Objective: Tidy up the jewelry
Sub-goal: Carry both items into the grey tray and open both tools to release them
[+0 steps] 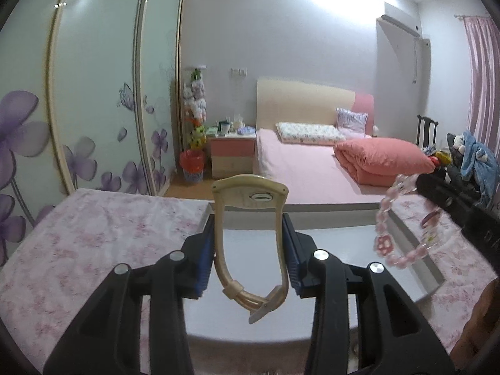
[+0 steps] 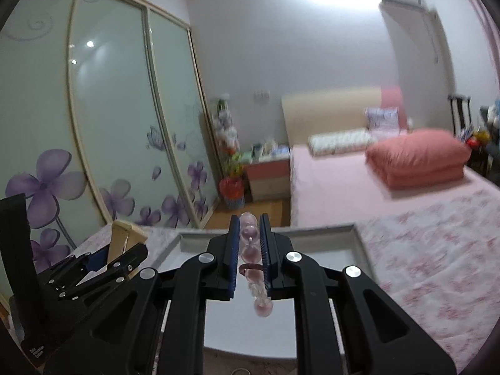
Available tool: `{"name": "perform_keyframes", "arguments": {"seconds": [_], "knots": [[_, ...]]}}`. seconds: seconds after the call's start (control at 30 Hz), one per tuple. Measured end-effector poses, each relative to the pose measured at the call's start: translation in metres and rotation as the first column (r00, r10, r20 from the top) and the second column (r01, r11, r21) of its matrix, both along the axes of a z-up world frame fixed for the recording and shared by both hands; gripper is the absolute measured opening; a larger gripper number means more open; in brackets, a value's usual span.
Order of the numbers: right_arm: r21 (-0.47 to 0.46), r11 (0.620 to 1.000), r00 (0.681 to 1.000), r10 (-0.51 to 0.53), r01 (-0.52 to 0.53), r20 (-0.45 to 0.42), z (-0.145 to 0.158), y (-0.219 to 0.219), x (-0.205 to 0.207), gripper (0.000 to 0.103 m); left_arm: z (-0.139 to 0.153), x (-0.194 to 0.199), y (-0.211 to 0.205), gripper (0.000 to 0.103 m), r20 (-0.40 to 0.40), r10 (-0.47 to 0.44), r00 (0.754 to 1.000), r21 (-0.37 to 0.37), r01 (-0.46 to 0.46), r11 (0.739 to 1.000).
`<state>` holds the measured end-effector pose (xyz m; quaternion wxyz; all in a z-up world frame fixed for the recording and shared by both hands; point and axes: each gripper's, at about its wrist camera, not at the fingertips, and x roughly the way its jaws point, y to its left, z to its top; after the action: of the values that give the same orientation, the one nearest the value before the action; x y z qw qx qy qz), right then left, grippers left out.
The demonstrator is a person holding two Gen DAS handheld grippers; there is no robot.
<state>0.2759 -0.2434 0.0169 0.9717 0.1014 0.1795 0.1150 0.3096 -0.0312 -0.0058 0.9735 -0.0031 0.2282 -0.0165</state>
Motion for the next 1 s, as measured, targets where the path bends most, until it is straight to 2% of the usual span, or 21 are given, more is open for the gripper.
{"name": "perform_keyframes", "arguments": {"seconds": [0.2,0.37,0.4,0.43,0.47,0.53,0.63,0.83,1.0], "knots": [[0.055,0.998,0.986,0.017,-0.008,-0.167,-0.029,-0.004,0.039,0.014,-0.02,0.035,-0.004,0.039,-0.074,-0.016,0.997,0.004,0.016,1.0],[0.017,0.999,0.972,-0.027,0.032,-0.232,-0.042,-0.001,0.052,0.014,-0.034,0.047,-0.002,0.04,-0.109,-0.019,0.994,0.0,0.019,1.0],[0.015,0.999,0.972,-0.037,0.041,-0.232,-0.042,-0.002,0.052,0.015,-0.036,0.05,-0.001,0.042,-0.115,-0.019,0.993,-0.006,0.018,1.0],[0.014,0.999,0.972,-0.039,0.044,-0.231,-0.042,-0.002,0.052,0.023,-0.037,0.051,-0.001,0.045,-0.118,-0.019,0.993,-0.009,0.018,1.0],[0.013,0.999,0.972,-0.042,0.047,-0.231,-0.042,-0.003,0.052,0.036,-0.038,0.053,-0.001,0.045,-0.118,-0.017,0.993,-0.013,0.016,1.0],[0.014,0.998,0.974,-0.057,0.062,-0.219,-0.04,-0.007,0.05,0.043,-0.039,0.055,-0.002,0.046,-0.114,-0.022,0.993,-0.011,0.021,1.0],[0.014,0.998,0.978,-0.058,0.062,-0.202,-0.036,-0.01,0.045,0.043,-0.037,0.056,-0.001,0.051,-0.099,-0.027,0.995,-0.008,0.026,1.0],[-0.003,0.998,0.987,-0.056,0.056,-0.148,-0.02,-0.013,0.025,0.044,-0.027,0.049,0.013,0.051,-0.082,-0.007,0.997,-0.031,0.004,1.0],[0.006,0.999,0.992,-0.047,0.048,-0.118,-0.01,-0.016,0.005,0.043,-0.016,0.039,0.031,0.052,-0.077,0.002,0.997,-0.086,-0.009,0.996]]}}
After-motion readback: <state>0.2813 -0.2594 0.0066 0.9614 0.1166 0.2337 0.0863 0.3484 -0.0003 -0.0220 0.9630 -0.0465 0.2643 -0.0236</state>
